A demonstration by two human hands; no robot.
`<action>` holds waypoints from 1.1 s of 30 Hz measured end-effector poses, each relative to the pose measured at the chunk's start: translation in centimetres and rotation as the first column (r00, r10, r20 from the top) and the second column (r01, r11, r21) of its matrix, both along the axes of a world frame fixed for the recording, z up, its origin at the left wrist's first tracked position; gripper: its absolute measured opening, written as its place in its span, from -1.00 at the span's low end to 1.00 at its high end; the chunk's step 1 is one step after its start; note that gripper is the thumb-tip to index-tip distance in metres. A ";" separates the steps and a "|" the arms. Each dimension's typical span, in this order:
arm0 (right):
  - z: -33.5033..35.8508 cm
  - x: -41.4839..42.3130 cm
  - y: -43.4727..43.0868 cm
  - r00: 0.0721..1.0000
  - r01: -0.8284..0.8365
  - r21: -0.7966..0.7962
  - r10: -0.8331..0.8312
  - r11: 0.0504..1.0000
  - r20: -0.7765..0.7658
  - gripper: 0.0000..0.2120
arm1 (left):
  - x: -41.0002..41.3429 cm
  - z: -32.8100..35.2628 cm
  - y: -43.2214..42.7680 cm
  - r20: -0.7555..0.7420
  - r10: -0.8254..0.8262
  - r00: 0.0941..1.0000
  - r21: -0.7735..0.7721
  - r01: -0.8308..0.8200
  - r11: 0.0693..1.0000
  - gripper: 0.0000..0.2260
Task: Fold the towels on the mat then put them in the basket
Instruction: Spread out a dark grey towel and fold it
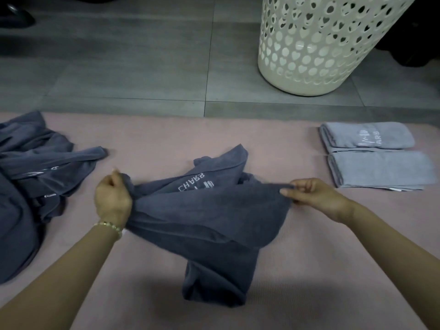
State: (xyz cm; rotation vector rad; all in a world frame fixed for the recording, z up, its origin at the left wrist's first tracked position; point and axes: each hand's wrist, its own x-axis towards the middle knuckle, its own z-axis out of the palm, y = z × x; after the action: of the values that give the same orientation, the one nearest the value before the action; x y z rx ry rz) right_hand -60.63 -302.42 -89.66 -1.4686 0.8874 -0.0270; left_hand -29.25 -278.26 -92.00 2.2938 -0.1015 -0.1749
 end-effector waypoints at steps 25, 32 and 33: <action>-8.0 13.8 -1.1 0.925 0.377 -0.003 -0.376 0.926 0.049 -0.84 | -6.2 -5.5 -13.8 -0.255 -0.802 0.540 -0.158 0.795 0.585 -0.61; -7.5 15.8 1.4 0.920 0.372 0.168 -0.386 0.913 0.059 -0.85 | -6.5 -4.6 -13.4 -0.550 -0.600 0.581 -0.475 0.373 0.797 -0.66; -7.4 15.6 1.8 0.913 0.390 0.192 -0.406 0.901 0.050 -0.85 | -6.4 -4.5 -13.0 -0.594 -0.577 0.560 -0.497 0.308 0.811 -0.66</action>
State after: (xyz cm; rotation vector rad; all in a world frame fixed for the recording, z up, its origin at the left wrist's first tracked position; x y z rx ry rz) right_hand -45.02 -300.60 -97.02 -1.0914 1.0766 -0.3084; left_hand -35.65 -291.30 -96.48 1.6422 -0.2869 -1.2422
